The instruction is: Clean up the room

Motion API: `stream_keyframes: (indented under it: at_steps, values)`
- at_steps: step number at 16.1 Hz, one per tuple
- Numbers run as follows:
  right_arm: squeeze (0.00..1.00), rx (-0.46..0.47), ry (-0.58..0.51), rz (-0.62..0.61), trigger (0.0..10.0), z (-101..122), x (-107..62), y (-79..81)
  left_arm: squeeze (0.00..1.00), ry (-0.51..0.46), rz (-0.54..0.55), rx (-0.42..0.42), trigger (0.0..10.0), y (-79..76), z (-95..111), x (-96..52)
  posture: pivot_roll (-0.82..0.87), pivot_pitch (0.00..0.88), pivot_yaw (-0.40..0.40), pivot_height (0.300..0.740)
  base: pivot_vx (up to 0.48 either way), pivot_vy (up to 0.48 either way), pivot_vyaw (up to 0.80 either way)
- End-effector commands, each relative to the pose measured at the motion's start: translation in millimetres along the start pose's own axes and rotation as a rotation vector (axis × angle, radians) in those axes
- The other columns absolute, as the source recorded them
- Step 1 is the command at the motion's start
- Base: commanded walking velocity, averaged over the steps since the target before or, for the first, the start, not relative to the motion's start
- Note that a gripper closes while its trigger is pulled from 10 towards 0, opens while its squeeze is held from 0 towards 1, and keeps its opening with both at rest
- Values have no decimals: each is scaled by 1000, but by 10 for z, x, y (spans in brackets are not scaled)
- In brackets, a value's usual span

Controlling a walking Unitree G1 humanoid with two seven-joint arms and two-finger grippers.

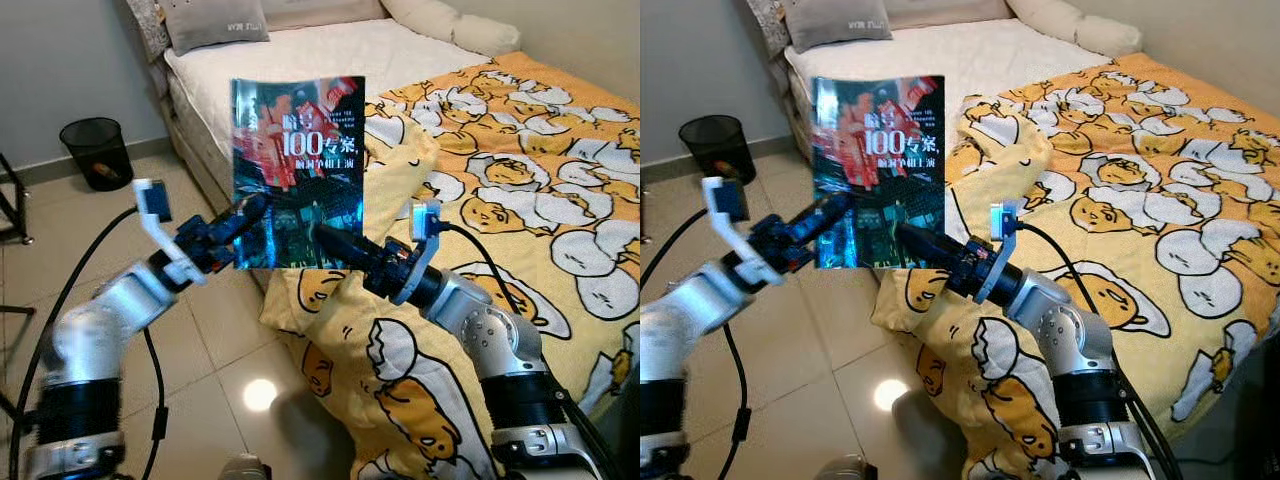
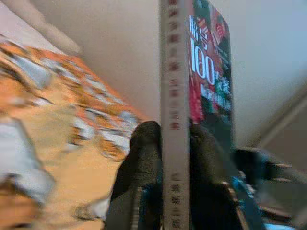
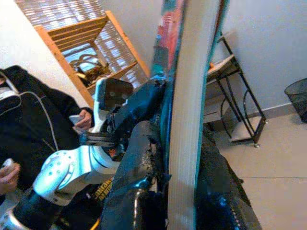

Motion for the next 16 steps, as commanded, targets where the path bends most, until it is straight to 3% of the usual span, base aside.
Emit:
stream_keyframes:
  at_steps: [1, 4, 6, 9, 10, 11, 12, 14, 15, 16]
  values:
    - [0, -62, -52, -4, 0, 123, -46, 37, 1000, -18, 85, 60, 10000, 97, 46, -10, 74, 0, 29, 740, 0, 0, 0]
    - [0, -75, -90, -81, 0, 143, -176, -11, 1000, -56, 260, 154, 10000, 214, 34, -33, 74, 0, 25, 740, 0, 0, 0]
    - [0, -77, -106, -110, 0, 154, -234, -24, 1000, -80, 290, 168, 10000, 226, 47, -57, 86, 0, 15, 740, 0, 0, 0]
    - [0, -79, -144, -194, 0, 169, -427, -77, 1000, -118, 399, 251, 10000, 328, 118, -242, 95, 0, 0, 740, 0, 0, 0]
    - [0, -101, -159, -256, 0, 176, -516, -113, 1000, -123, 517, 331, 10000, 445, 156, -369, 75, 0, 9, 740, 0, 0, 0]
    - [0, -151, -212, -394, 0, 242, -658, -193, 1000, -81, 601, 496, 10000, 490, 166, -467, 61, 0, 15, 740, 0, 0, 0]
    - [0, -181, -249, -528, 0, 281, -789, -274, 1000, -25, 585, 603, 10000, 436, 108, -472, 49, 0, 19, 740, 0, 0, 0]
    - [0, -232, -301, -737, 0, 311, -984, -367, 1000, -1, 586, 601, 10000, 360, -34, -447, 32, 0, 25, 740, 0, 0, 0]
    - [0, -214, -286, -820, 0, 244, -1034, -436, 1000, 10, 573, 600, 10000, 287, -180, -419, 45, 0, 6, 740, 0, 0, 0]
    - [0, -273, -267, -933, 0, 248, -1088, -513, 1000, 15, 558, 606, 10000, 253, -231, -403, 52, 0, -1, 740, 0, 0, 0]
Point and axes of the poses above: a point about 5 cm out from each wrist's last joint towards the gripper, its own x axis pointing out of the wrist towards the gripper, its own z axis along the axis of the wrist's last joint, y = z × x, the point moved 3 cm from there along x, pointing out of the wrist towards the gripper, and after that the axes turned 2 degrees about x, right-handed, at the moved point
